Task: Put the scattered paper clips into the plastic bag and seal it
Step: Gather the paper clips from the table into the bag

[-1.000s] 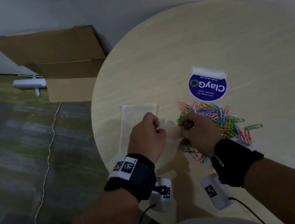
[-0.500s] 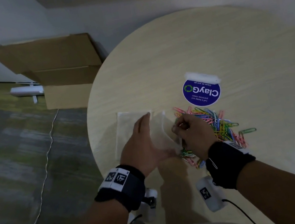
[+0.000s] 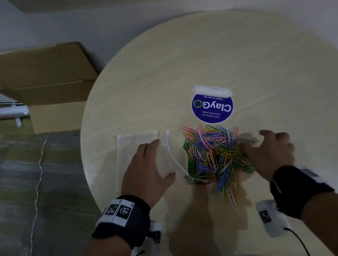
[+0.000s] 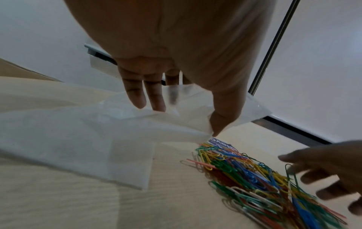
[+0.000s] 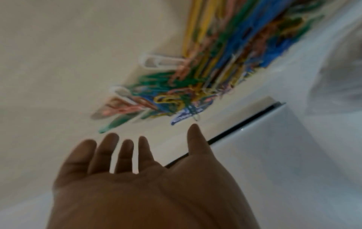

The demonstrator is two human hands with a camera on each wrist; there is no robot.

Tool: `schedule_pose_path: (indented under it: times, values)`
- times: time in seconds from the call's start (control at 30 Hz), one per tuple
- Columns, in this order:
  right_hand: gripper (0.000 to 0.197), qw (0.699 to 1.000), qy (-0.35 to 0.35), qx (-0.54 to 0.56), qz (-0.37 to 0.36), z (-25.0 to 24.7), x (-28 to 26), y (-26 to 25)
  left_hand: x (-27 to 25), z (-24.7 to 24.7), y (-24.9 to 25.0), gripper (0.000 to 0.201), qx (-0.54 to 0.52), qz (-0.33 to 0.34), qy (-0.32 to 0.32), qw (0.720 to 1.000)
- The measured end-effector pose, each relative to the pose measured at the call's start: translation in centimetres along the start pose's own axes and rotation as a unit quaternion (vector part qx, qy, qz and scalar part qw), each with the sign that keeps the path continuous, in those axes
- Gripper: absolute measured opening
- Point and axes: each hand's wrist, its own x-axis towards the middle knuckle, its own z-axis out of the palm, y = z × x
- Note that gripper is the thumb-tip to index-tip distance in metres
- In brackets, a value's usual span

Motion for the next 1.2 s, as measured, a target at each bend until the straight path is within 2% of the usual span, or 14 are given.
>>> schedule_pose_path:
  times: [0.03,0.1,0.23,0.3,0.37,0.5,0.6,0.77,0.9,1.03,1.2]
  values:
    - [0.077,0.999,-0.029,-0.021,0.009,0.1,0.0,0.5,-0.1,0.1,0.1,0.092,-0.002,-0.002,-0.001,1.0]
    - [0.08,0.997,-0.049,-0.056,-0.028,1.3,-0.5,0.7,-0.1,0.3,0.3,0.092,-0.004,-0.006,-0.003,1.0]
    - [0.059,0.99,-0.05,-0.064,-0.118,2.8,-0.7,-0.3,-0.1,0.7,0.7,0.092,0.013,-0.007,-0.011,1.0]
    - [0.048,0.99,-0.068,-0.025,-0.123,2.7,-0.3,-0.4,-0.1,0.8,0.8,0.092,0.02,-0.007,-0.011,1.0]
    - [0.045,0.99,-0.078,-0.004,-0.117,2.5,0.0,-0.2,-0.2,0.9,0.9,0.091,0.023,-0.013,-0.01,1.0]
    - [0.046,0.989,-0.077,-0.031,-0.124,2.4,-0.5,0.1,-0.3,1.1,1.2,0.091,0.025,-0.026,-0.011,0.999]
    - [0.038,0.985,-0.097,-0.023,-0.137,2.2,-0.7,0.2,-0.3,1.3,1.3,0.091,0.032,-0.03,-0.016,0.999]
    - [0.022,0.982,-0.083,-0.036,-0.166,-0.2,-1.1,-0.2,-0.2,1.4,1.4,0.091,0.036,-0.033,-0.012,0.999]
    - [0.02,0.973,-0.054,-0.03,-0.221,-2.7,-2.2,-1.6,0.0,1.4,1.7,0.09,0.04,-0.036,-0.01,0.998]
    - [0.027,0.958,-0.095,-0.011,-0.27,-3.7,-3.3,-4.4,0.2,1.4,2.4,0.089,0.045,-0.034,-0.015,0.998]
    - [0.038,0.929,-0.114,-0.035,-0.352,-2.4,-4.0,-7.5,0.1,1.6,3.1,0.088,0.041,-0.025,-0.015,0.999]
